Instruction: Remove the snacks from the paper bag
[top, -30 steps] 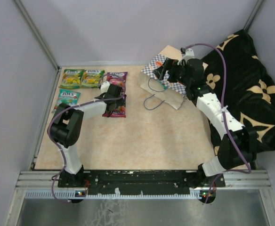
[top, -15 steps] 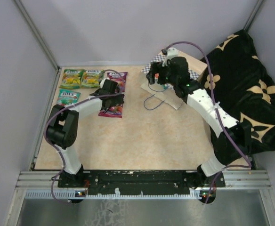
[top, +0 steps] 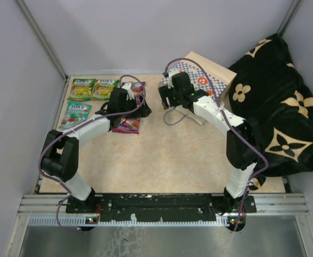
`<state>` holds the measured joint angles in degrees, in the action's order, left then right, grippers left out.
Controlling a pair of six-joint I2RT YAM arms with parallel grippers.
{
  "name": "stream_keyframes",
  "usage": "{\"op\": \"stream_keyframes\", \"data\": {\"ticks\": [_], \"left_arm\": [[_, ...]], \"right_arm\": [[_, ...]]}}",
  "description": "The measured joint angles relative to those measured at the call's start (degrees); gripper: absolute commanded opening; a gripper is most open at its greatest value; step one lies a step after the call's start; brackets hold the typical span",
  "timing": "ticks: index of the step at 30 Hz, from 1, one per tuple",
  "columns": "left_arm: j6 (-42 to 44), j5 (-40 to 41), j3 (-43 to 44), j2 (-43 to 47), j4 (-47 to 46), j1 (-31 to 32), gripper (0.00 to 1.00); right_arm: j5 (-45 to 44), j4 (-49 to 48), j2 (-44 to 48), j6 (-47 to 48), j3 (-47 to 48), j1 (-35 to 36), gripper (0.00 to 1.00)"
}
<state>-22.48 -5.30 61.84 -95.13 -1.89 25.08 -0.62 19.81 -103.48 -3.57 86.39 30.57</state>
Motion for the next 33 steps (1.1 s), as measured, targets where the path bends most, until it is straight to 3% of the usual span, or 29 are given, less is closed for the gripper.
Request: {"op": "stream_keyframes", "data": {"ticks": [3, 4, 5, 7, 10, 17, 23, 28, 33], "left_arm": [[0.3, -1.7, -0.1, 0.0, -0.6, 0.0, 1.0], [0.4, -2.2, -0.1, 0.0, -0.9, 0.0, 1.0], [0.5, -2.7, -0.1, 0.0, -1.2, 0.0, 1.0], [0.5, -3.6, -0.4, 0.0, -2.3, 0.0, 1.0], [0.5, -6.1, -1.7, -0.2, -5.2, 0.0, 1.0], [-1.3, -16.3, -4.1, -5.4, -19.8, -0.1, 1.0], [-11.0, -25.4, -1.0, -17.9, -38.4, 0.5, 1.0], [-20.5, -25.4, 5.0, -26.5, -49.3, 2.8, 1.0], [-28.4, -19.5, 8.6, -31.3, -59.8, 7.0, 0.99]], "right_arm": [[-1.2, 0.2, -1.7, 0.5, 1.1, 0.0, 0.71], [-1.5, 0.1, -2.3, 0.6, 1.8, 0.0, 0.64], [-1.7, 0.0, -3.1, 0.8, 2.7, 0.0, 0.55], [-1.9, -0.1, -4.7, 1.3, 4.6, 0.0, 0.29], [-1.4, -0.3, -5.5, 1.6, 5.3, 0.0, 0.0], [3.3, -1.7, -3.1, 0.7, 2.6, -1.6, 0.0], [7.6, -2.7, 4.5, -1.6, -0.2, -5.0, 0.0], [8.8, -5.0, 11.3, -4.7, -0.2, -6.9, 0.0], [10.1, -7.5, 14.6, -8.4, -1.4, -7.0, 0.0]]}}
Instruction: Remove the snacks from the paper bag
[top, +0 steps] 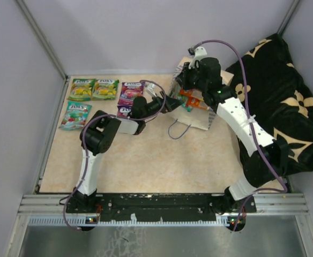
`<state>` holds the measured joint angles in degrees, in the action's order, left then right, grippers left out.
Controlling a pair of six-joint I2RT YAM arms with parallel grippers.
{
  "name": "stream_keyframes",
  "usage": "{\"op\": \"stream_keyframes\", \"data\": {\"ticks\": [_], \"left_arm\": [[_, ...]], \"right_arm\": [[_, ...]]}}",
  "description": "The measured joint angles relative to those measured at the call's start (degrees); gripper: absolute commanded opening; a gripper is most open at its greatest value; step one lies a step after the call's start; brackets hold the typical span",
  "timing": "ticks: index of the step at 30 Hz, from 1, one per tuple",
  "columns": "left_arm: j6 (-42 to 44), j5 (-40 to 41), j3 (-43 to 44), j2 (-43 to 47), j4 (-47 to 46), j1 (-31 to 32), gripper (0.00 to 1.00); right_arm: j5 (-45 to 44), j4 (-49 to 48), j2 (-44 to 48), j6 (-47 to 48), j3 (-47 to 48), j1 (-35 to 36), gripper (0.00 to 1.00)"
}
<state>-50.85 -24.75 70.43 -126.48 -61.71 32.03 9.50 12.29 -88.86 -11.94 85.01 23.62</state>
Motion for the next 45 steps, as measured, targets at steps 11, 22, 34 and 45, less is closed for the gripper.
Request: {"op": "stream_keyframes", "data": {"ticks": [11, 22, 34, 45], "left_arm": [[-3.9, 16.7, 3.9, -2.8, 9.1, 5.5, 0.99], [-3.1, 23.3, 22.6, -4.9, 38.1, 2.1, 0.97], [-4.9, 25.3, 33.5, -13.7, 49.9, 2.6, 0.79], [-11.2, 31.1, 33.9, -15.7, 45.8, 3.7, 0.7]], "right_arm": [[-1.1, -0.8, 0.1, -6.9, 0.0, 0.4, 0.0], [-16.2, -4.4, -0.4, -16.5, -1.8, 5.4, 0.0], [-27.5, -5.1, -4.0, -23.6, -2.4, 7.9, 0.0], [-29.8, -5.9, -4.1, -26.7, -2.4, 9.7, 0.0]]}}
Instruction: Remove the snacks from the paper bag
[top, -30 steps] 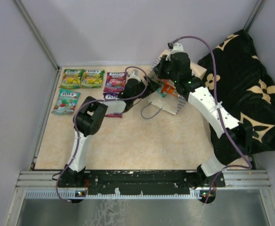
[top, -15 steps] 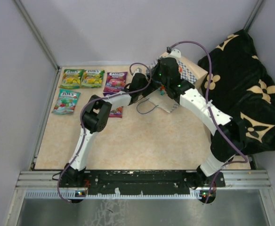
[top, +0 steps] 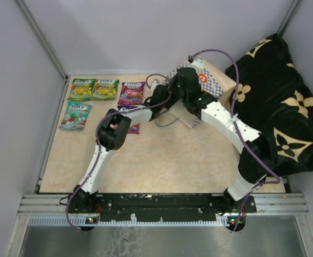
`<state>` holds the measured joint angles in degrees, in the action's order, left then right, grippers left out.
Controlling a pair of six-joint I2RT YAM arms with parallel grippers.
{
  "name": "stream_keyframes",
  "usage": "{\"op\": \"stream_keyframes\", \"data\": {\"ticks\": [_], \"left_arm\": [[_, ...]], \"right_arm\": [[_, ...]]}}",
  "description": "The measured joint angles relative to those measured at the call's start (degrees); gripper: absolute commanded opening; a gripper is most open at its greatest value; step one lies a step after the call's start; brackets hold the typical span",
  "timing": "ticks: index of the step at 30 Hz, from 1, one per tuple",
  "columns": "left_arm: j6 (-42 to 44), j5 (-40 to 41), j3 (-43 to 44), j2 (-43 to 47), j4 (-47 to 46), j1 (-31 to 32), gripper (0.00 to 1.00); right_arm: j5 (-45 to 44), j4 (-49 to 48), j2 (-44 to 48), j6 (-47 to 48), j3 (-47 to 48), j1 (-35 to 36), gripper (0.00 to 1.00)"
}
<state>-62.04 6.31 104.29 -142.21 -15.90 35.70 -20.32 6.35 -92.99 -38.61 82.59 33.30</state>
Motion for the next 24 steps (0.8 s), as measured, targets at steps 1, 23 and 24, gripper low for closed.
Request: {"op": "stream_keyframes", "data": {"ticks": [1, 23, 24], "left_arm": [[-1.0, 0.5, 0.0, -0.4, -0.9, 0.2, 0.7], [-7.6, 7.2, -2.6, -3.9, -12.9, 0.9, 0.0], [-7.5, 7.2, -3.5, -3.8, -14.1, 0.9, 0.0]], "right_arm": [[-0.1, -0.4, 0.0, -0.3, -0.1, 0.3, 0.0], [-0.9, -6.0, 2.1, -4.6, -5.8, 3.7, 0.0], [-1.3, -6.1, 2.1, -4.6, -5.8, 3.7, 0.0]]}}
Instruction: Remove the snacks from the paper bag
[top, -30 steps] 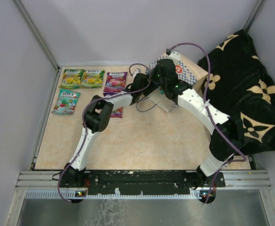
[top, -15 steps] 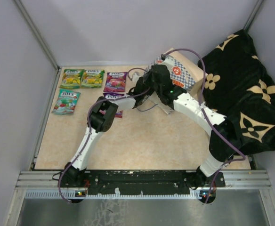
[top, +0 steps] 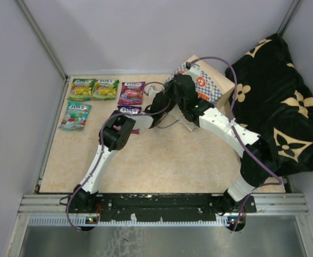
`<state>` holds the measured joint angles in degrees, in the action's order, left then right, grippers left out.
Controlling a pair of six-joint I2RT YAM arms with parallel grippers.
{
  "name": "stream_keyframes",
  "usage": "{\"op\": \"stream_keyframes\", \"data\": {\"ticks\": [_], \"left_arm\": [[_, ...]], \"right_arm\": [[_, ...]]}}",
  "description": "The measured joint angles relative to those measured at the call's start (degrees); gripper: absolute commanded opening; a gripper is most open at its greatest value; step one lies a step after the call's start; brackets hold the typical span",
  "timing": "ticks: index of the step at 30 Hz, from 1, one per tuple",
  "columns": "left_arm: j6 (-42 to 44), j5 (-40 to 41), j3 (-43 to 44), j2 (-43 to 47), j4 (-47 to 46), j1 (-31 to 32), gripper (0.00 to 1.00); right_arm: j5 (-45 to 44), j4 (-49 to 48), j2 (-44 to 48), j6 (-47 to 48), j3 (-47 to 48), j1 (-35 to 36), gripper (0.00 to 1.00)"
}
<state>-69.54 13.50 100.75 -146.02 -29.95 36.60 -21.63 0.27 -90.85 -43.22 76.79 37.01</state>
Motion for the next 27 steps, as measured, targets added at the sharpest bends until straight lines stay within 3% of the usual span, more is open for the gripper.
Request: {"op": "stream_keyframes", "data": {"ticks": [5, 15, 27], "left_arm": [[1.2, -0.5, -11.6, 5.1, -7.3, 0.0, 0.0], [7.3, -3.7, -38.8, 24.7, -14.2, -0.1, 0.0], [13.9, -13.8, -51.4, 37.9, -13.0, -0.2, 0.0]], "right_arm": [[-1.3, -0.7, 0.0, 0.1, 0.0, -0.3, 0.0], [-1.7, -0.7, -0.2, 0.0, 0.1, -4.5, 0.0], [-2.1, -0.3, -4.9, 0.2, 4.8, -7.2, 0.0]]}}
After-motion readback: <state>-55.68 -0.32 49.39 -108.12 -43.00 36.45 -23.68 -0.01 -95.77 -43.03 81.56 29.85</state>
